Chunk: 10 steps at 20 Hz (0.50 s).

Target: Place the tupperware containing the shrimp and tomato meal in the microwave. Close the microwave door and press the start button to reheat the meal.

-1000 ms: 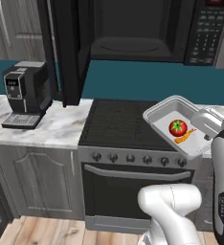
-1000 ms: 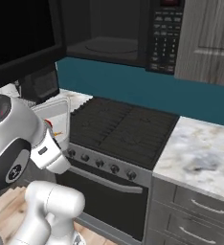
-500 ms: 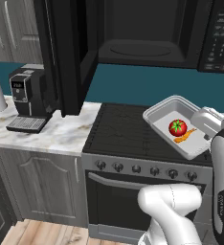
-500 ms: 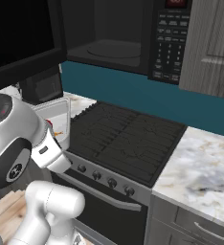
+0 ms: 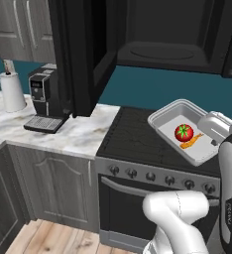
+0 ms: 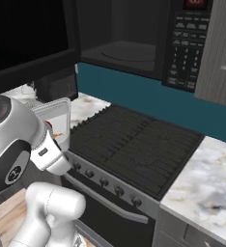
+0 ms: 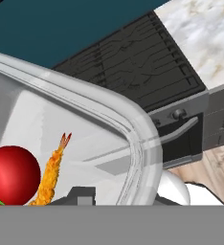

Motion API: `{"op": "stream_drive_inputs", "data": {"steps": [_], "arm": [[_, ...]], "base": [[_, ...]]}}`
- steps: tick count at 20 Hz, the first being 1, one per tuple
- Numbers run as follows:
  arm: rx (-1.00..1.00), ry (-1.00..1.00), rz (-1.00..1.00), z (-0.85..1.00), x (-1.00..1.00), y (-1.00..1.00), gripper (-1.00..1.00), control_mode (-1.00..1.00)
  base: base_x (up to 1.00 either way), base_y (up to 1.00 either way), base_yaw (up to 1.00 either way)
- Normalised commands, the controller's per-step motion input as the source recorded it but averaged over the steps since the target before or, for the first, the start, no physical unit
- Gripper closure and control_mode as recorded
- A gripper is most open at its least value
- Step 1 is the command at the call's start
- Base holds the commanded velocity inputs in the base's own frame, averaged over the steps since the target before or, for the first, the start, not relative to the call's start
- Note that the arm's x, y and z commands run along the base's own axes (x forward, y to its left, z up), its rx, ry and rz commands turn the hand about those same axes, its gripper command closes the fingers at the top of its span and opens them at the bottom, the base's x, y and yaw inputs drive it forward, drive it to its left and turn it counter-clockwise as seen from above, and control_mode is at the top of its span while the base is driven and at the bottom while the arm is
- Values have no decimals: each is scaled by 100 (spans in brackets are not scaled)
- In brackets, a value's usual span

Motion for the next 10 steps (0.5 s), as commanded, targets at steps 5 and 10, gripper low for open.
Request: {"op": "stream_drive_inputs", "data": {"steps": [5,10], "arm": [[0,0,0,0,0,0,100,100],[0,0,0,0,0,0,100,100]], "base": [[39,0,16],[15,0,7]]}}
